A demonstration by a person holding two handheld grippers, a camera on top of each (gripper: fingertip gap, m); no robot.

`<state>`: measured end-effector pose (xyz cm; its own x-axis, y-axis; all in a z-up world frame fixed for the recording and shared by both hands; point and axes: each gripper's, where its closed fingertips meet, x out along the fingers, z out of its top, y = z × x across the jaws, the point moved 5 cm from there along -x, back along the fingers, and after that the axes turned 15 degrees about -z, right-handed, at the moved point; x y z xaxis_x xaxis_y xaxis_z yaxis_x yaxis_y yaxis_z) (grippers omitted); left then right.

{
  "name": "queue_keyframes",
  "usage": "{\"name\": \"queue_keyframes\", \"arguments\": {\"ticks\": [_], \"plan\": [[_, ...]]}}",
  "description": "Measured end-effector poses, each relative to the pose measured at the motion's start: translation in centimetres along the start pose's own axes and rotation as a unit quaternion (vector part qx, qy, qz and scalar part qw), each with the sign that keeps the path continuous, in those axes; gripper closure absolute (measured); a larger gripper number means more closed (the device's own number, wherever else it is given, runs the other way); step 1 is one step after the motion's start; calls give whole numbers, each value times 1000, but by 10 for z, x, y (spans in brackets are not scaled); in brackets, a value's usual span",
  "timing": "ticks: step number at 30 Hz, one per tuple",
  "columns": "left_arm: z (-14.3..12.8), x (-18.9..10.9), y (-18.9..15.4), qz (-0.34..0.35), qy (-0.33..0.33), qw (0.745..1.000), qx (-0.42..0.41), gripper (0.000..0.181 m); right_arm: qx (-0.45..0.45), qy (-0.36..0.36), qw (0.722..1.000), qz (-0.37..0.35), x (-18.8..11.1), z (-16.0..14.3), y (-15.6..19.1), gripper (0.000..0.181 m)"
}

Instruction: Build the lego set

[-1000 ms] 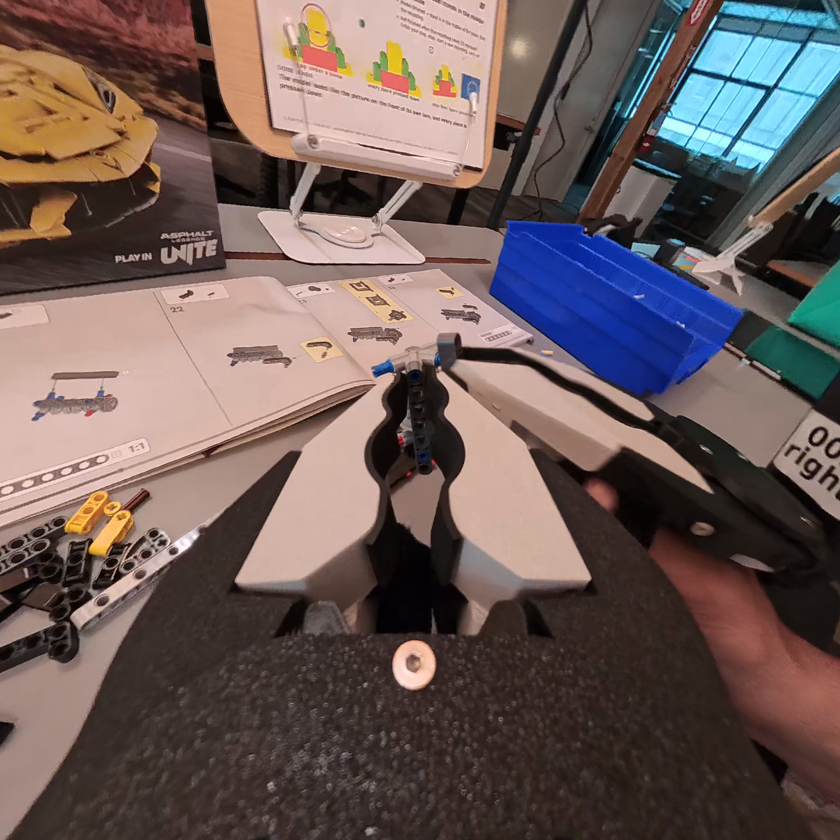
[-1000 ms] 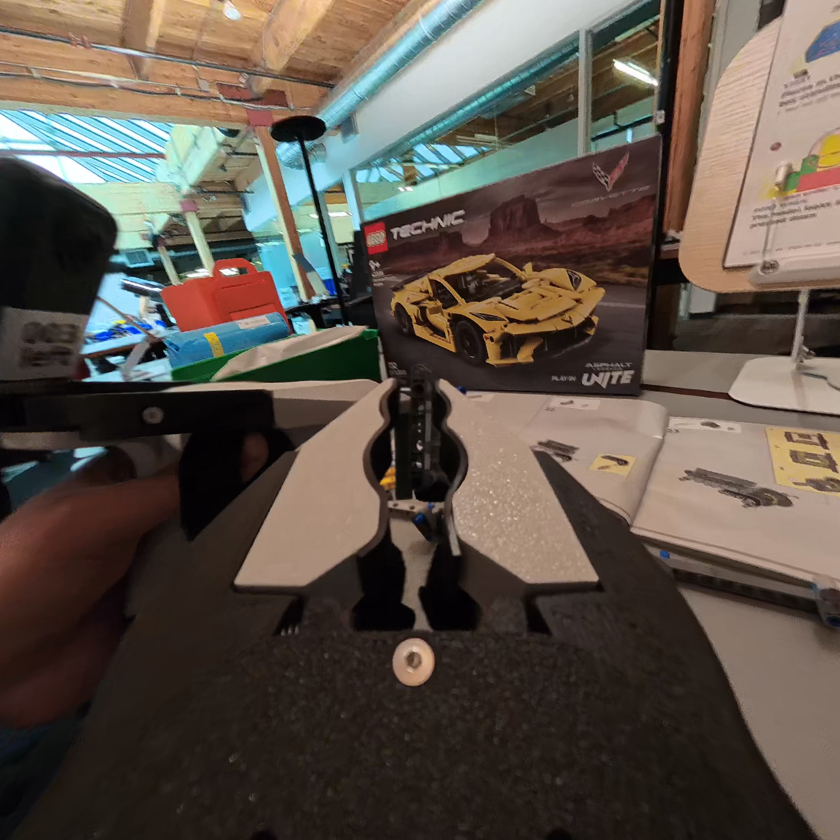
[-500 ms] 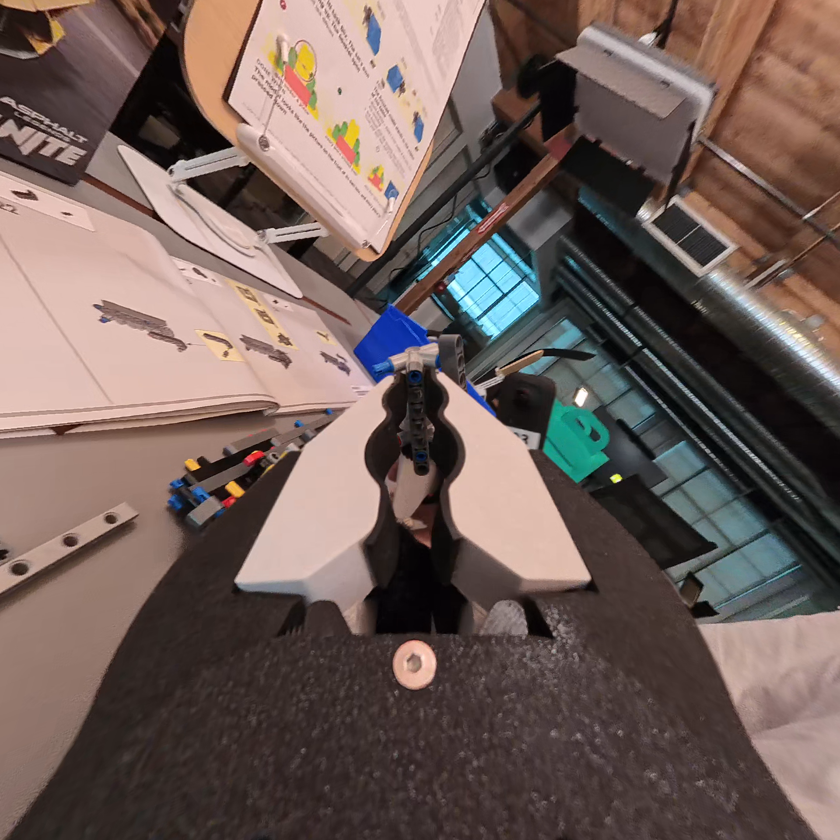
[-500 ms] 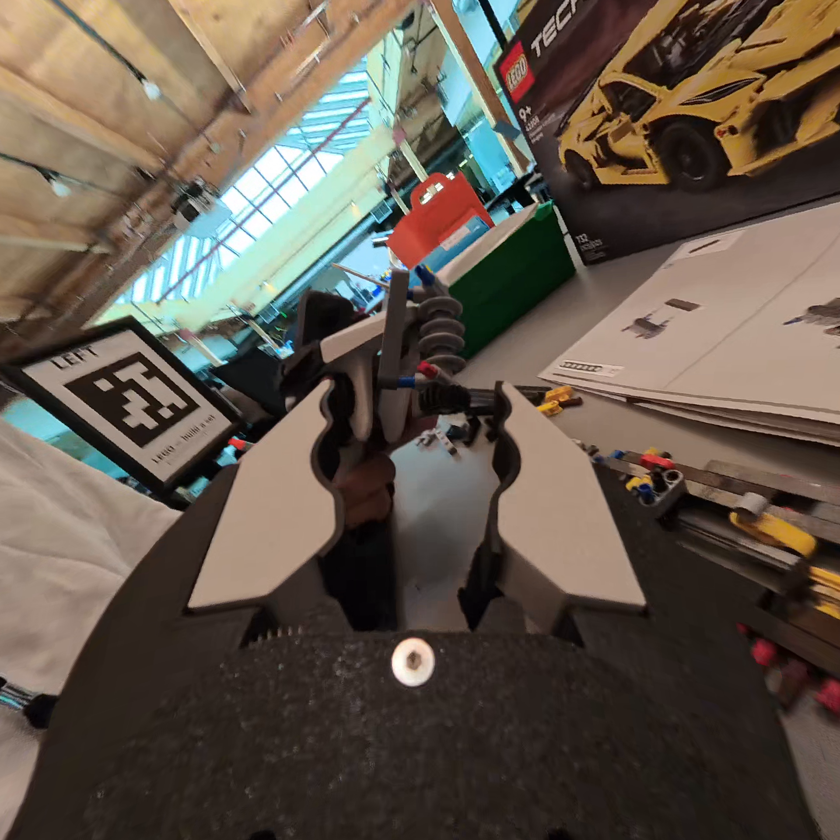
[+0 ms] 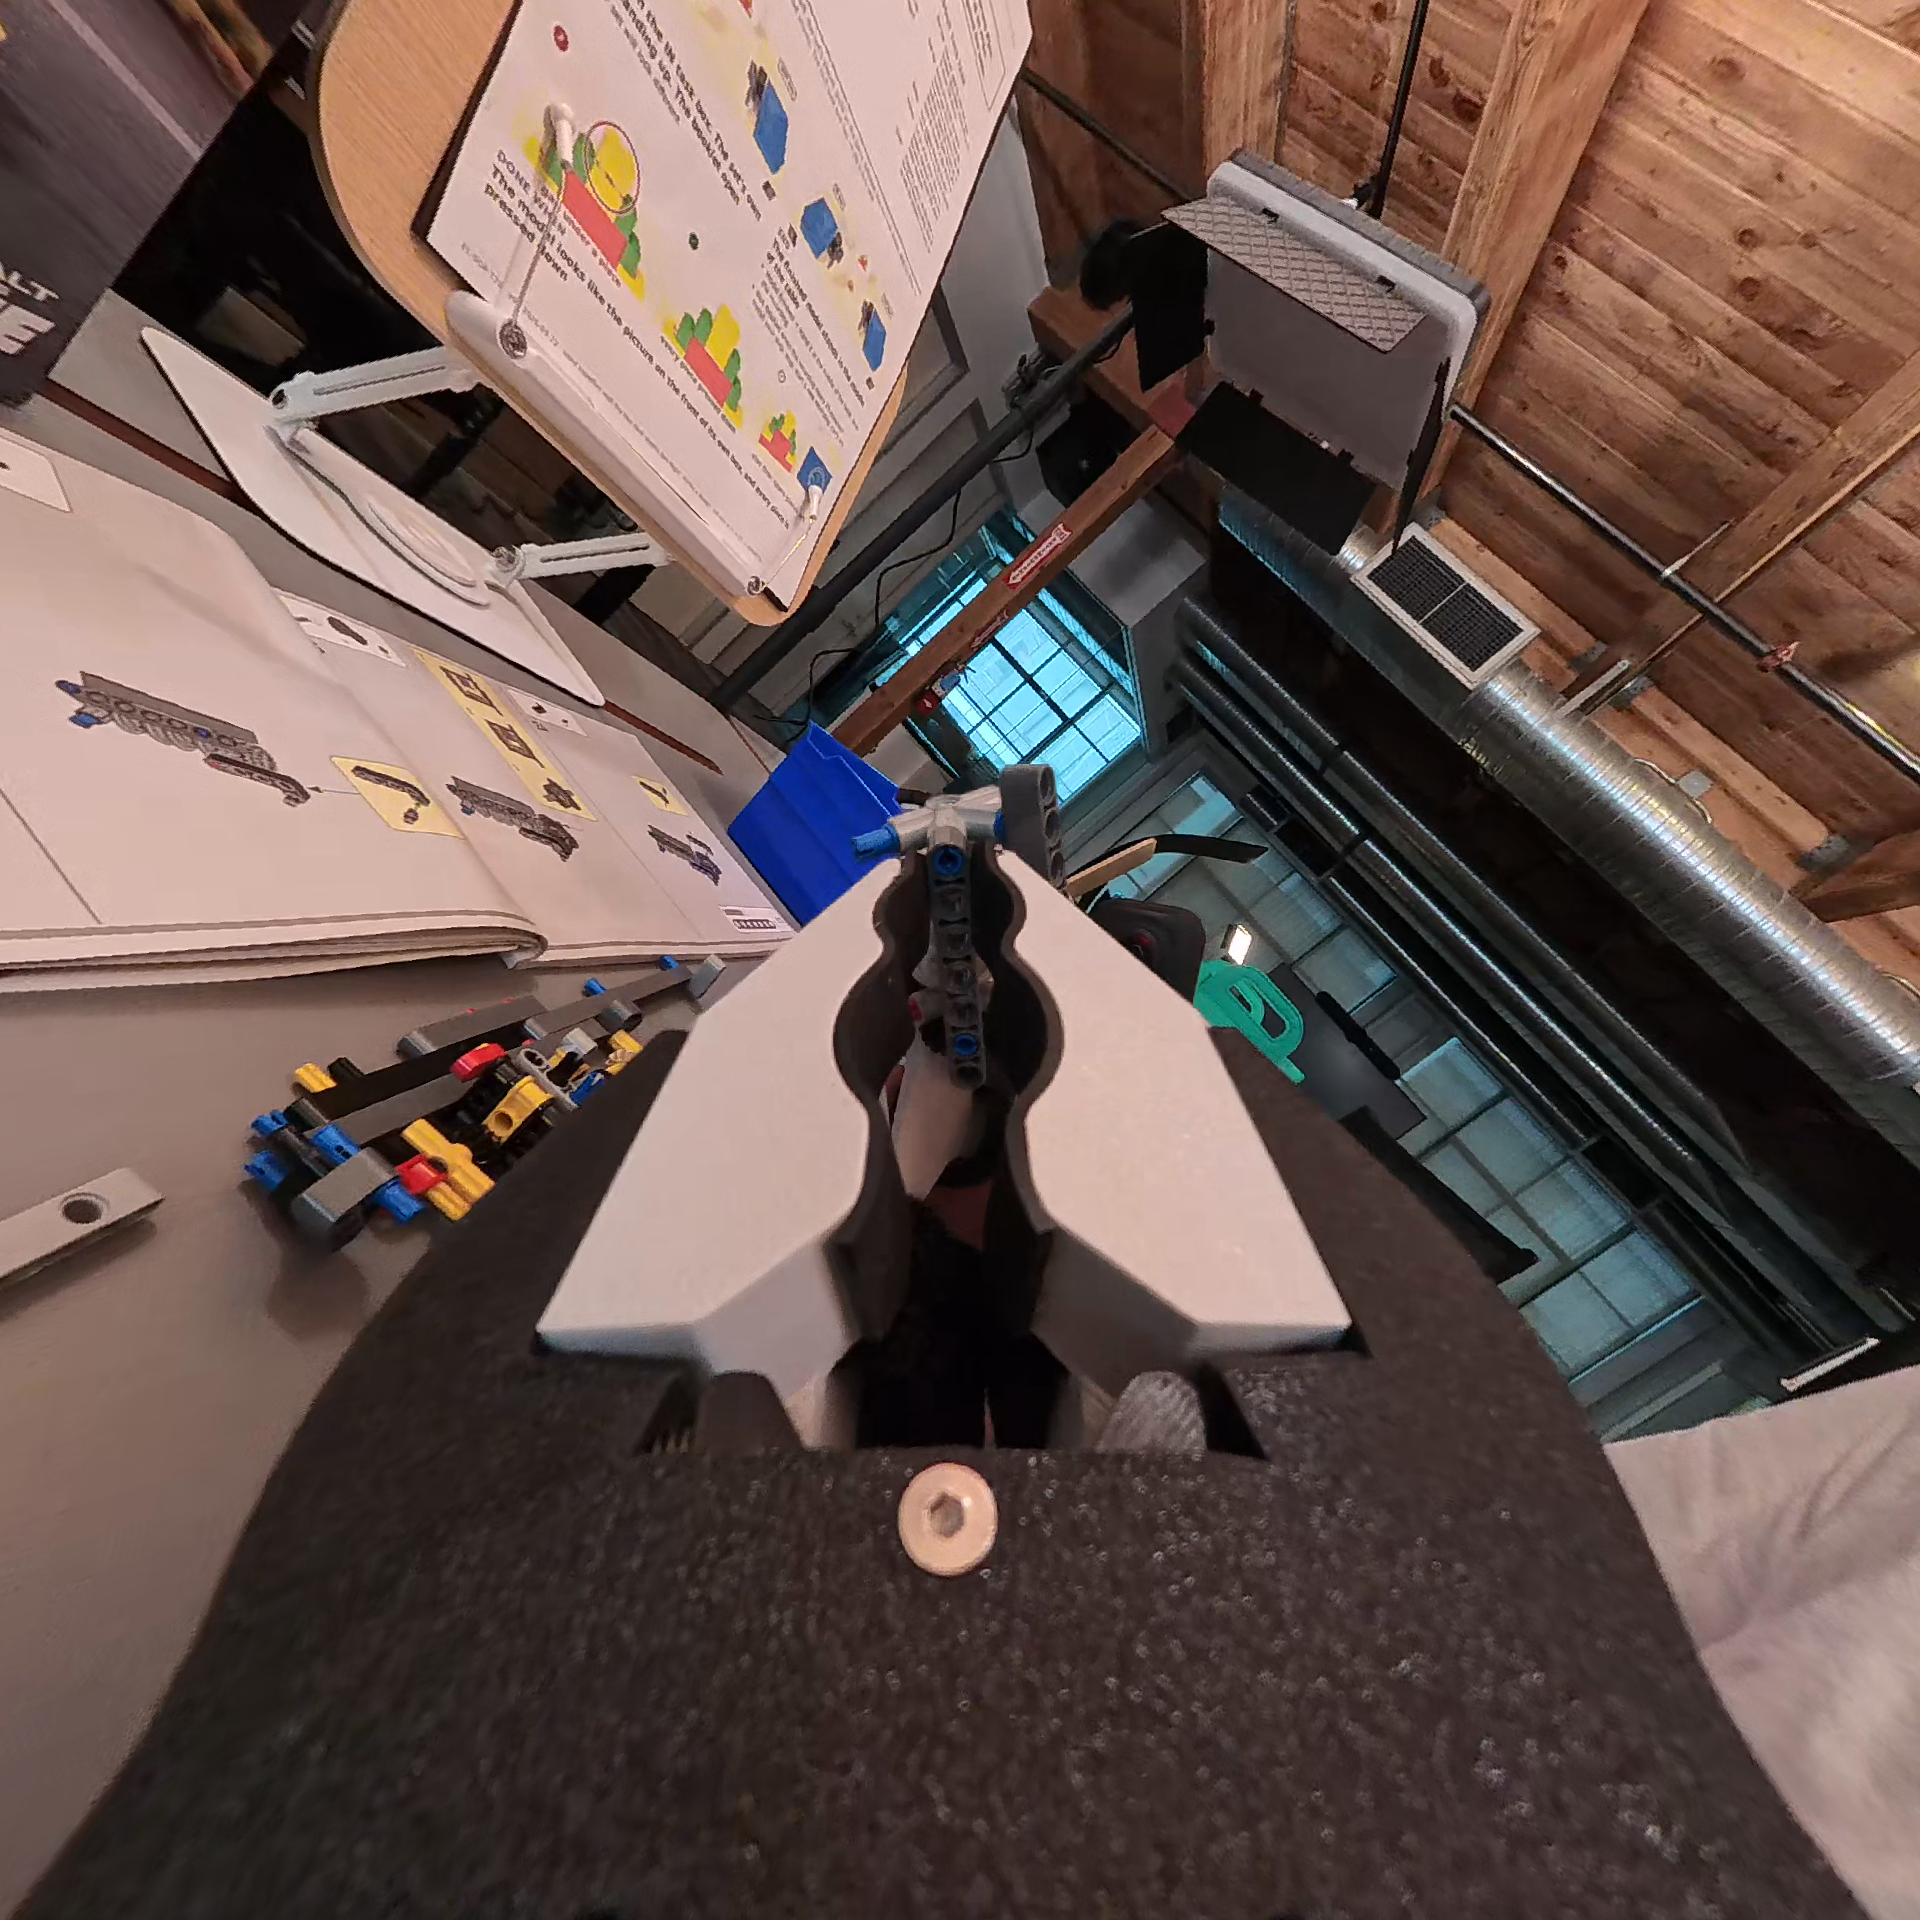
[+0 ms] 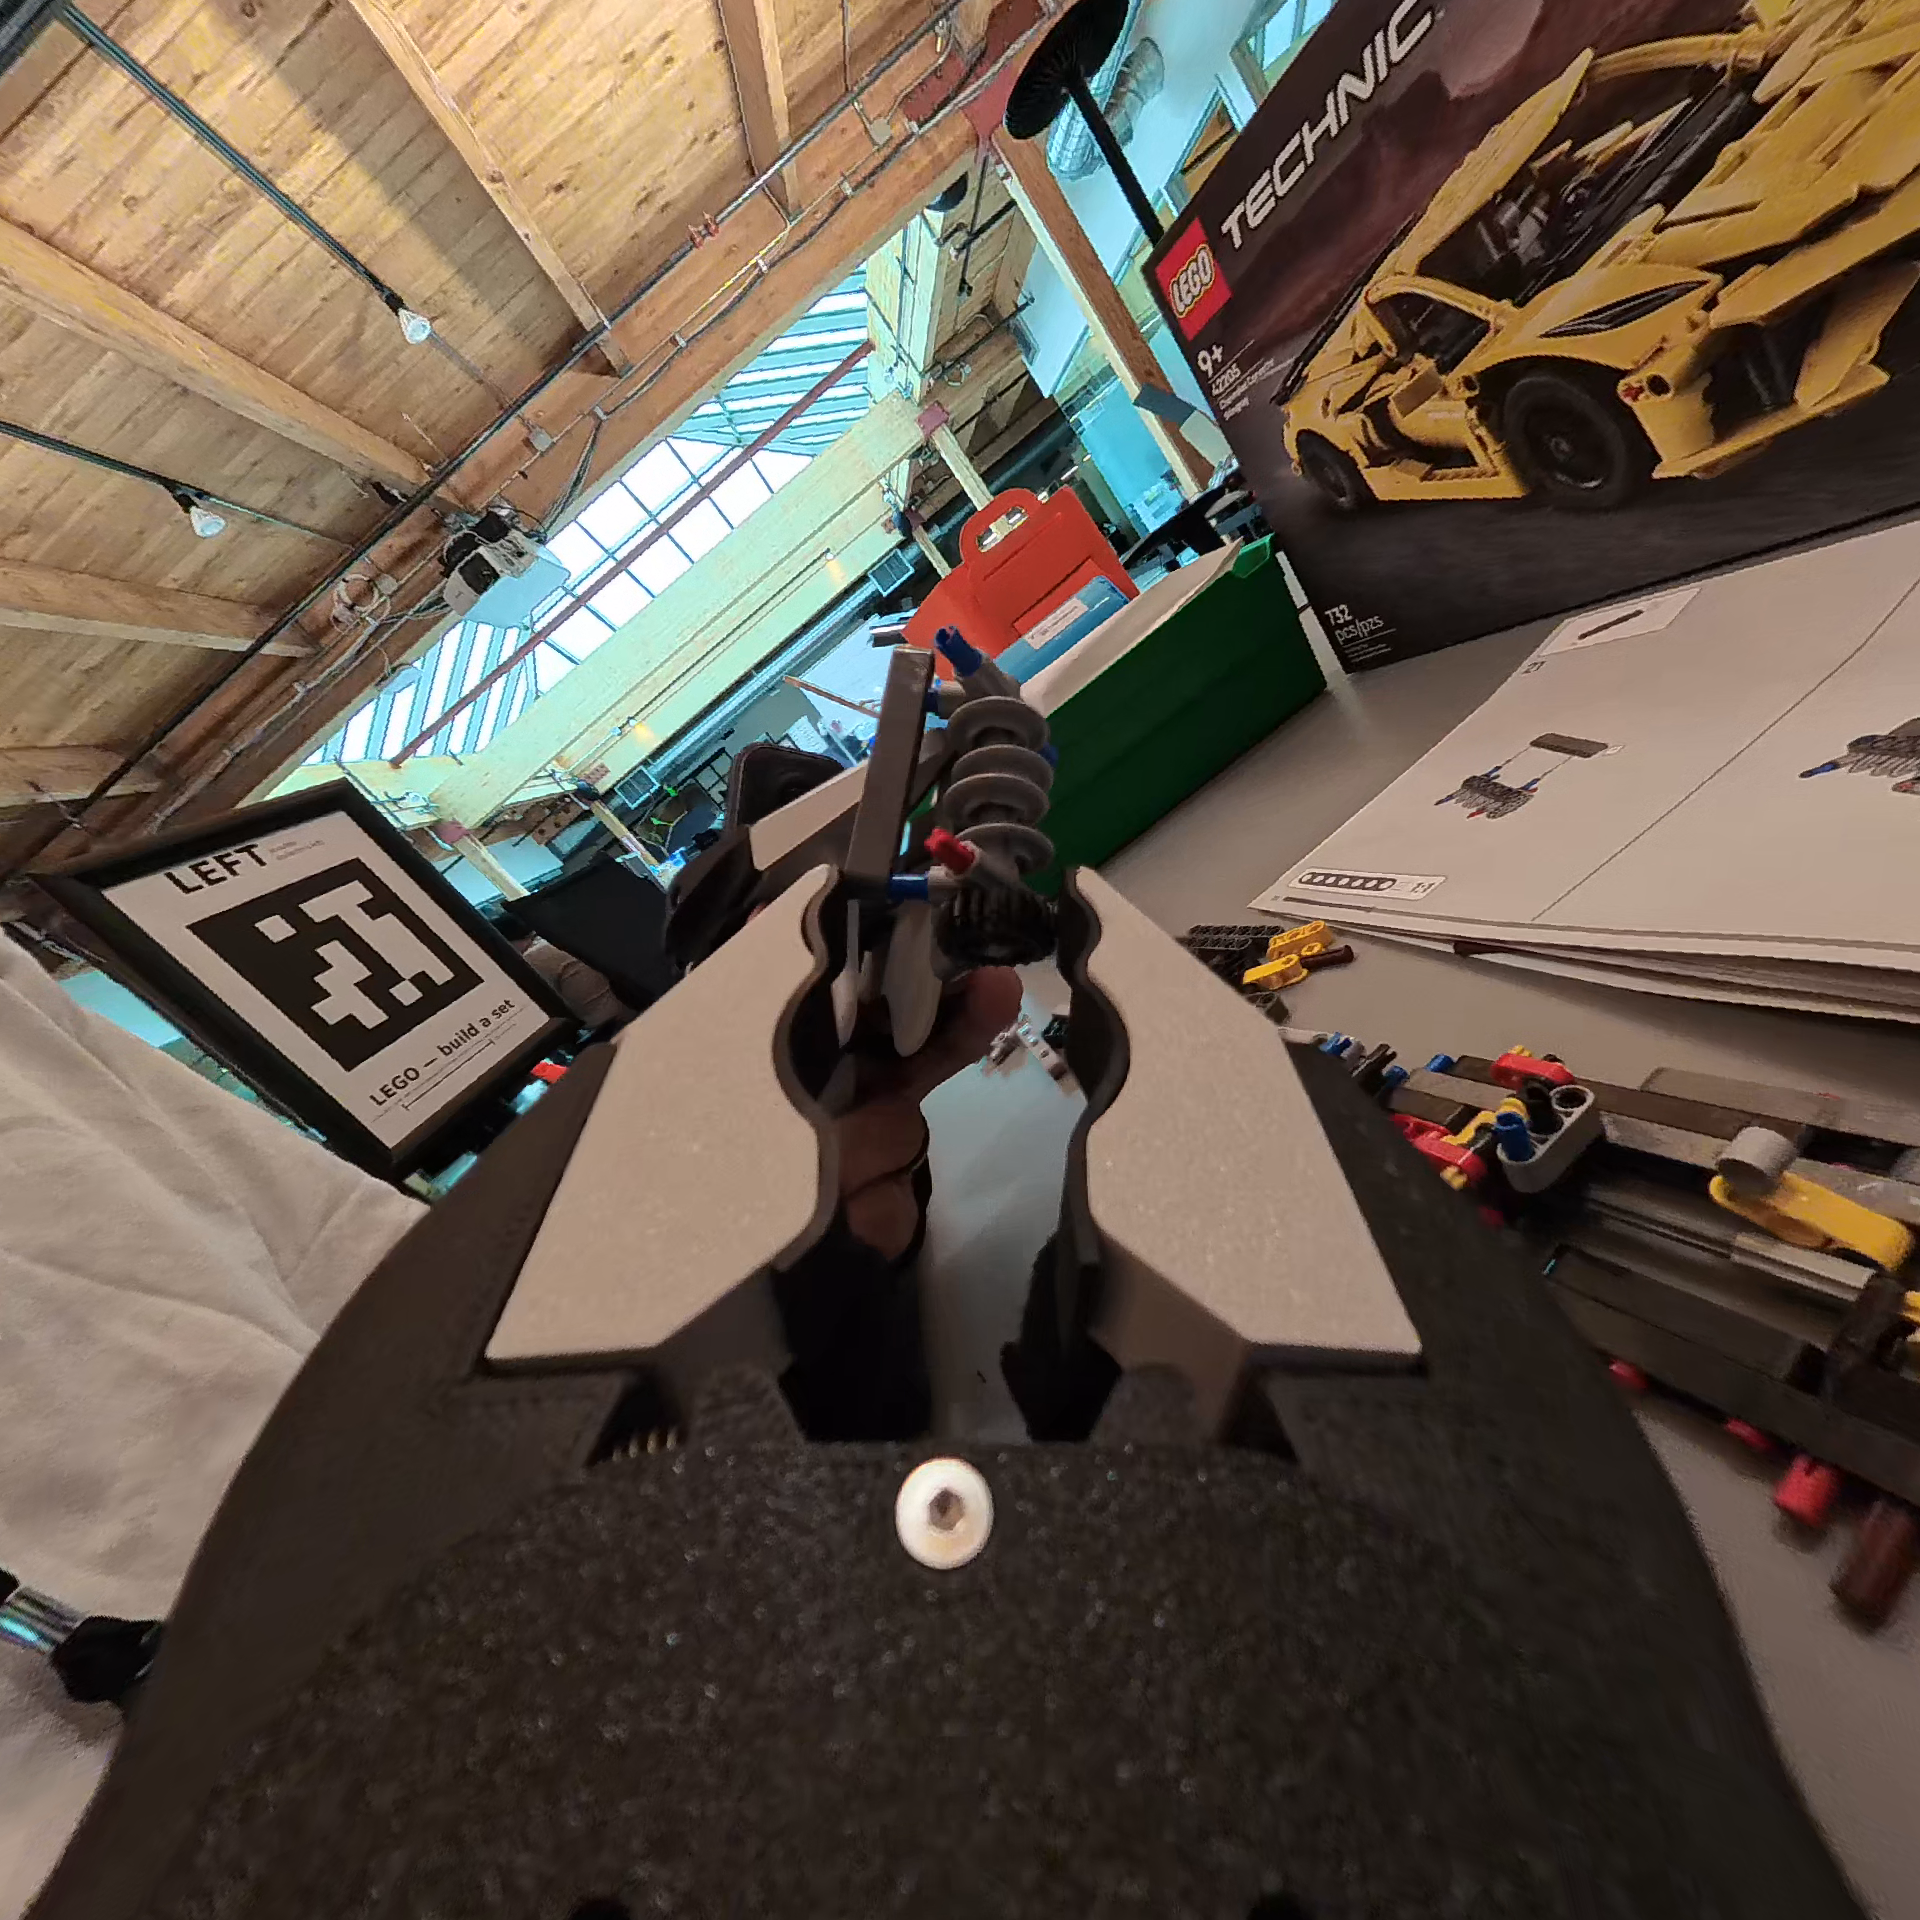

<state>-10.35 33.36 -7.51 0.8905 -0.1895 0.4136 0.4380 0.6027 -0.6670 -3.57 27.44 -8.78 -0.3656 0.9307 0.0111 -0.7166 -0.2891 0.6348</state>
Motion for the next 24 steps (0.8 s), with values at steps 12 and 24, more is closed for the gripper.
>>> {"name": "queue_keyframes", "arguments": {"ticks": [12,24], "plan": [[-4,1,7,45,20,998,-25,175,91,39,995,30,0,-5,-12,141],[-5,-9,24,206,155,947,191,174,-274,76,934,-217,25,1,-5,152]]}}
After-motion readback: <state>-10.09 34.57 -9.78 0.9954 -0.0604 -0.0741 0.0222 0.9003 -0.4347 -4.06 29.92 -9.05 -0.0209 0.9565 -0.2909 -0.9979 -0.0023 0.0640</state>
